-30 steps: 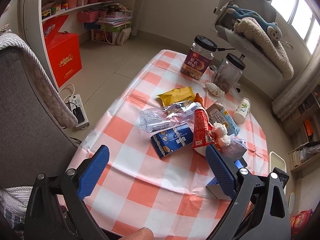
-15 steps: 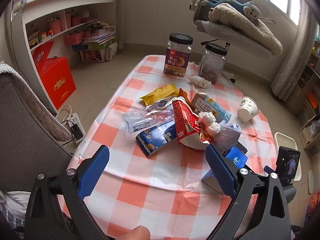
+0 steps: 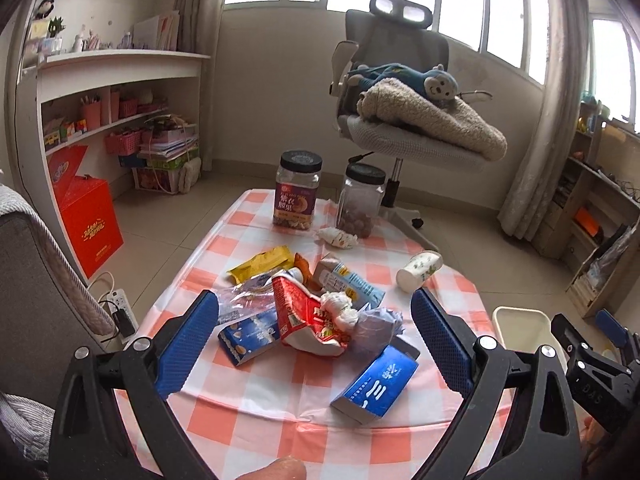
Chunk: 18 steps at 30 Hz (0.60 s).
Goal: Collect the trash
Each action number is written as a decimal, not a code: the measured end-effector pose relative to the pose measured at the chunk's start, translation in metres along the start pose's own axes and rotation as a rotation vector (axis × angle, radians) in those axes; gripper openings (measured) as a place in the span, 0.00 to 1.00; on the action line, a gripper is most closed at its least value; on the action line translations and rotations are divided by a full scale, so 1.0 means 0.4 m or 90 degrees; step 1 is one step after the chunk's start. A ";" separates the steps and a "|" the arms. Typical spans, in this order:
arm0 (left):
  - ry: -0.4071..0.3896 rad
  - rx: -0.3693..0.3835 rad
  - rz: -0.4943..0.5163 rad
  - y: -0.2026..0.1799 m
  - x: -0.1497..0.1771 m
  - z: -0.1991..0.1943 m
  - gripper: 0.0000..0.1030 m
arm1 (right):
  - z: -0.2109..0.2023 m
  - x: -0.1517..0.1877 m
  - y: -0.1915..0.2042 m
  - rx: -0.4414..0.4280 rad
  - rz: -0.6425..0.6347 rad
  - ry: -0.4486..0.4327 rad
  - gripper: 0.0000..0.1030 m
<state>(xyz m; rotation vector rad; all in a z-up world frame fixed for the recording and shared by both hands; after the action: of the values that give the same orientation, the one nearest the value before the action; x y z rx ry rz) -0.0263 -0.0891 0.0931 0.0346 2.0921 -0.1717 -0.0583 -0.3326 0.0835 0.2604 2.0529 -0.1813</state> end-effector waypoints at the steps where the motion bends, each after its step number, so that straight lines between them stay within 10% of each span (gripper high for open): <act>1: -0.018 0.006 0.004 -0.016 -0.014 -0.012 0.93 | -0.017 -0.017 -0.006 0.017 0.003 -0.015 0.93; 18: -0.030 0.040 0.043 -0.132 -0.033 0.010 0.93 | 0.011 -0.036 -0.051 0.034 0.100 -0.026 0.93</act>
<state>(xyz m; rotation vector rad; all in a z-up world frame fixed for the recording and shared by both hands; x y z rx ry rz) -0.0212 -0.1414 0.1084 0.1375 2.0348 -0.1965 -0.0533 -0.3547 0.0945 0.4458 1.9795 -0.1428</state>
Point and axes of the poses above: each gripper's, at about its wrist camera, not at the fingertips, and z roughly the way its jaws point, y to its left, x to its underside, the point moved 6 cm from there along z, roughly the way its jaws point, and after that the axes turned 1 degree about z, right-handed, at the moved point
